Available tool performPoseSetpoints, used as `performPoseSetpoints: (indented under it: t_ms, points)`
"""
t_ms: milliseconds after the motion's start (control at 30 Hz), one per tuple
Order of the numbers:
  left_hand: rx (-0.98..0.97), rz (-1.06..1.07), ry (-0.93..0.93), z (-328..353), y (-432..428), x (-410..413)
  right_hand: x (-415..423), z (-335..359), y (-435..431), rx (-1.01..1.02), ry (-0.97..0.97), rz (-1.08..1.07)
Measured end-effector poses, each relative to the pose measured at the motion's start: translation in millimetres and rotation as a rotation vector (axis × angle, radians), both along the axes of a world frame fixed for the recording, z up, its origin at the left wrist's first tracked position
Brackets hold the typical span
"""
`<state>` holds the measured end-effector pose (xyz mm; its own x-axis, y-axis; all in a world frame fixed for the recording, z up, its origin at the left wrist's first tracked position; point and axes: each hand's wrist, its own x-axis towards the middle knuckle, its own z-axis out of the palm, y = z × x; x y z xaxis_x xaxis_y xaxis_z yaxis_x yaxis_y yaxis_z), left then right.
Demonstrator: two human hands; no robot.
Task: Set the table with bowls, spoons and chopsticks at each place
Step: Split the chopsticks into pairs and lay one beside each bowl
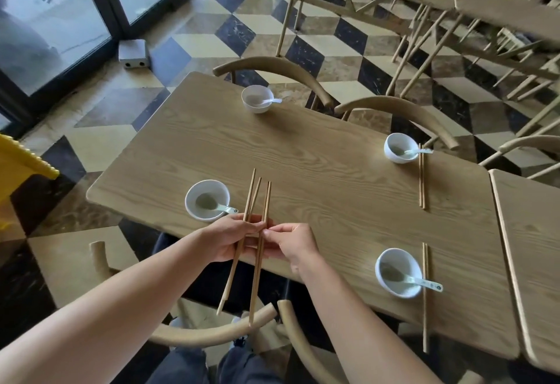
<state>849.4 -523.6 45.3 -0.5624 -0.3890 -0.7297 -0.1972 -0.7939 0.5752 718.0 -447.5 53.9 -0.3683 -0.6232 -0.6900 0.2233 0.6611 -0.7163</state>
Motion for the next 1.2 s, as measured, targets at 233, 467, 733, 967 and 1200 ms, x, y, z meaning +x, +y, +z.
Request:
performPoseSetpoints:
  t_ms: [233,467,733,967,1200]
  points:
    - [0.017,-0.02,-0.006,-6,-7,-8,-11,5,-9,0.054,-0.076,0.033]
    - [0.0,-0.043,-0.018,-13,-18,-3,-21,-14,-31,0.078,-0.087,0.008]
    - [0.115,0.058,0.016,-24,-38,63,-18,-68,-68,0.233,0.028,-0.116]
    - [0.148,0.281,0.128,-27,-64,111,7,-109,-104,0.317,0.191,-0.088]
    - [0.185,0.318,0.072,-34,-72,129,20,-115,-118,0.4,0.415,0.008]
